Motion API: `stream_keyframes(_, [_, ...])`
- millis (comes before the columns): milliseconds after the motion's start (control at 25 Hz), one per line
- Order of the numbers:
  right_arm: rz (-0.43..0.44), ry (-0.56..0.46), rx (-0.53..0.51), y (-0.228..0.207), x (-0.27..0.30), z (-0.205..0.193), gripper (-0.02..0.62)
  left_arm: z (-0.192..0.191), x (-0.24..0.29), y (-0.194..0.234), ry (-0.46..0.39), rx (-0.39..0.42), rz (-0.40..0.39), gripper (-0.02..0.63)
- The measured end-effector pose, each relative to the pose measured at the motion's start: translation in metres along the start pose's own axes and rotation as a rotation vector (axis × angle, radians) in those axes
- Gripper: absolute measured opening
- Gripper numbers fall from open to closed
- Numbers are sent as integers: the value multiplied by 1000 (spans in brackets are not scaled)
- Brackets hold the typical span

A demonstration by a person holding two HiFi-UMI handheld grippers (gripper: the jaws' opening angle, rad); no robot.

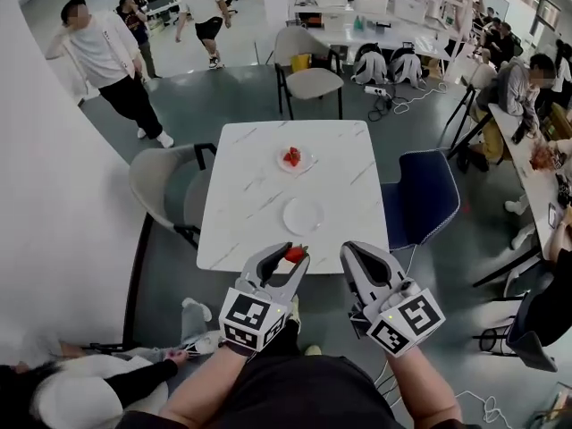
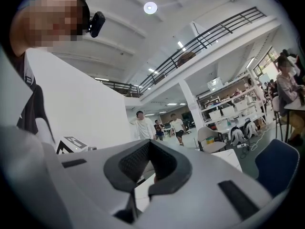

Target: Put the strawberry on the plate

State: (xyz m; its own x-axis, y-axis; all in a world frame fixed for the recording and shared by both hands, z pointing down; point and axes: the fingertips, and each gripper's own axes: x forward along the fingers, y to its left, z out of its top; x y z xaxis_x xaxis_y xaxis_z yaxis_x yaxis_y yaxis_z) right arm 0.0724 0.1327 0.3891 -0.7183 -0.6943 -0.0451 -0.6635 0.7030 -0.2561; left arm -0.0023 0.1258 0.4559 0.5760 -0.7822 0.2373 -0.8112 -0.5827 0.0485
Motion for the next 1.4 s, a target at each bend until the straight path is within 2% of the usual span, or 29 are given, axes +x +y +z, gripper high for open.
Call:
stream_keyframes(360, [-51, 21, 5, -66, 98, -15, 2, -58, 100, 83, 134, 46, -64, 138])
stream_keyframes(600, [-121, 75, 17, -110, 153, -53, 2, -112, 158, 124, 228, 71, -134, 138])
stream_keyframes(840, [-164, 139, 59, -139, 172, -92, 2, -173, 196, 139, 339, 72, -171, 138])
stream_keyframes(1400, [-142, 233, 146, -211, 199, -144, 2, -253, 262, 155, 537, 88, -163, 138])
